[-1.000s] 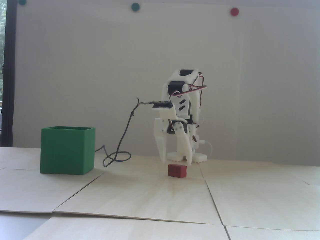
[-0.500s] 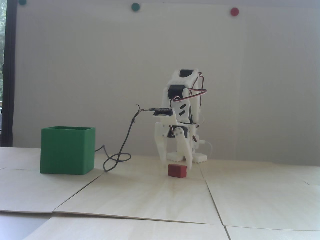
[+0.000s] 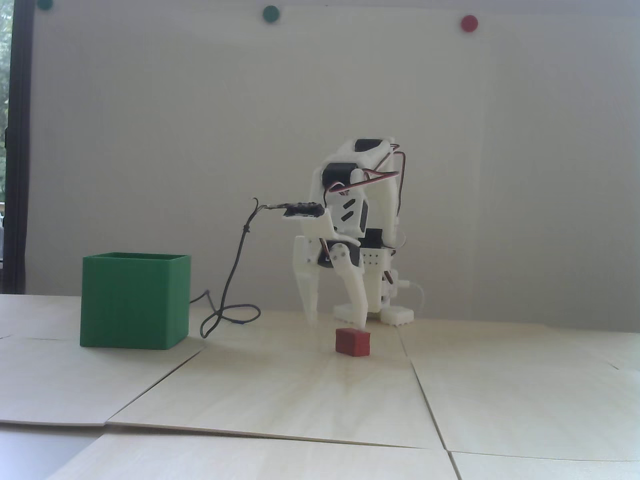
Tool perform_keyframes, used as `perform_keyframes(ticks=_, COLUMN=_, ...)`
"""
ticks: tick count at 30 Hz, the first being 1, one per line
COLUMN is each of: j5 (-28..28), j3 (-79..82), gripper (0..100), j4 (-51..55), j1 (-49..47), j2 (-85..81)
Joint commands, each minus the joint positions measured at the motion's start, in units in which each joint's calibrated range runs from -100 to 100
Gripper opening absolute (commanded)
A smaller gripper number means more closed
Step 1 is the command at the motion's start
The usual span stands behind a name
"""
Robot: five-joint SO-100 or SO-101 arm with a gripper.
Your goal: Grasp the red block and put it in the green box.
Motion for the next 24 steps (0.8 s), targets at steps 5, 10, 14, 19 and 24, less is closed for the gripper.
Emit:
perform_keyframes(ticks=5, j5=0.24, j3=-7.32, gripper=27, j4=-0.95, j1=0.53, j2=-4.86)
perform_keyframes(ticks=10, j5=-0.13, j3=-11.31, gripper=27, j4=-0.61, j1=1.42, j2=-4.78)
perform_keyframes(ticks=14, j5=-0.18, j3=-11.22, gripper=27, j4=-0.53, j1=1.82, j2=-4.78)
perform_keyframes(ticks=19, j5=-0.34, j3=-11.22, gripper=26, j4=-0.36, j1=2.94, j2=-4.71)
perform_keyframes(ticks=24, j5=-3.41, j3=-12.02, gripper=26, j4=-0.95, j1=4.23, j2=-1.15)
